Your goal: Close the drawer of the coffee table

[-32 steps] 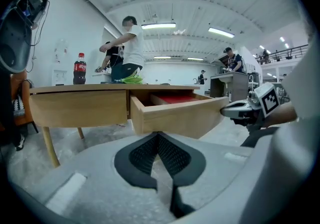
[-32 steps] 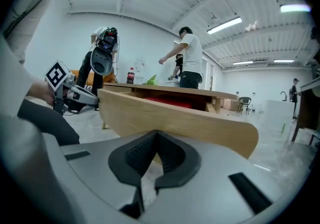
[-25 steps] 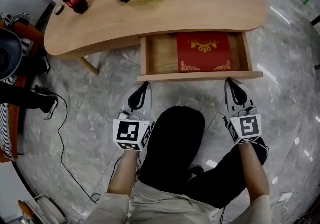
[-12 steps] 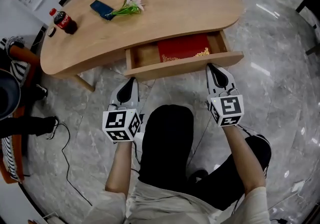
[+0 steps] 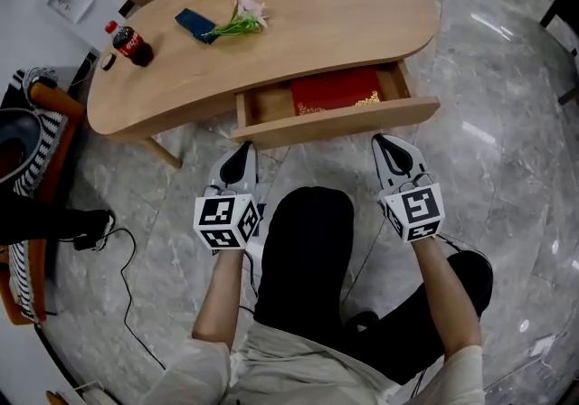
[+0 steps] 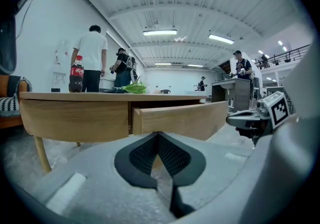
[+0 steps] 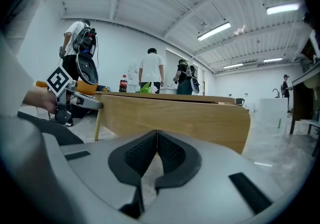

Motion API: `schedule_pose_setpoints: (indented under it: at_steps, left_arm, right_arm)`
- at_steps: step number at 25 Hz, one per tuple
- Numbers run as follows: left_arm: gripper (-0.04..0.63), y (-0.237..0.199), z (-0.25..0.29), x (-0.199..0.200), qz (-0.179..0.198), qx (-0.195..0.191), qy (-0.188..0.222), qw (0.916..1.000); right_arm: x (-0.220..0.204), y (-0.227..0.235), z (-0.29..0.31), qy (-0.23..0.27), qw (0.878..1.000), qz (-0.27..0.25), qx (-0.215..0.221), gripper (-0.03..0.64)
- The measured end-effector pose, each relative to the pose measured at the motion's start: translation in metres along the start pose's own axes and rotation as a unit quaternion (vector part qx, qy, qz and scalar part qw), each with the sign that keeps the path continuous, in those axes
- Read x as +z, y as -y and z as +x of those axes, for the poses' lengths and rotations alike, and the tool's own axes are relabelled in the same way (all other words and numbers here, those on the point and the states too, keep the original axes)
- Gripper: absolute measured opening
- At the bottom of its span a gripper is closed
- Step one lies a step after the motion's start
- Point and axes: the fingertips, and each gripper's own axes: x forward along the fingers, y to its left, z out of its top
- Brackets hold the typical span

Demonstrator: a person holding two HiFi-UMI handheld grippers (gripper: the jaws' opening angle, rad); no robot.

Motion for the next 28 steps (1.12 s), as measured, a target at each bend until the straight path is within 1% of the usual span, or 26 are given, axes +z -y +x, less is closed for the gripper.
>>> schedule_pose_setpoints:
  at_steps: [4,8,12,22,28]
  left_arm:
    - [0.009,-0.001,0.0,0.001,0.004,-0.003,-0.001,1.0]
    - [0.009,-0.001,0.0,0.001,0.001,-0.001,0.004,1.0]
    - [0.009,-0.002,0.001,0.002,0.001,-0.002,0.004,1.0]
    - [0.009,-0.014,0.024,0.01,-0.01,0.007,0.011,0.9999]
    - [0.009,-0.019,0.035,0.013,-0.01,0.012,0.005,0.9999]
  right_arm:
    - [-0.003,0.004,-0.015,0.008,1.0,-0.003,-0.012,0.015]
    - [-0.015,0.019,-0.029,0.003,0.999,0.016,-0.037,0.015]
    - [-0.01,0.026,-0.03,0.012,0.998,0.027,-0.047,0.015]
    - [-0.012,0.024,-0.029,0.006,0.998,0.025,-0.051,0.015]
    - [-0.023,0.022,-0.033,0.001,0.997,0.047,-0.053,0.015]
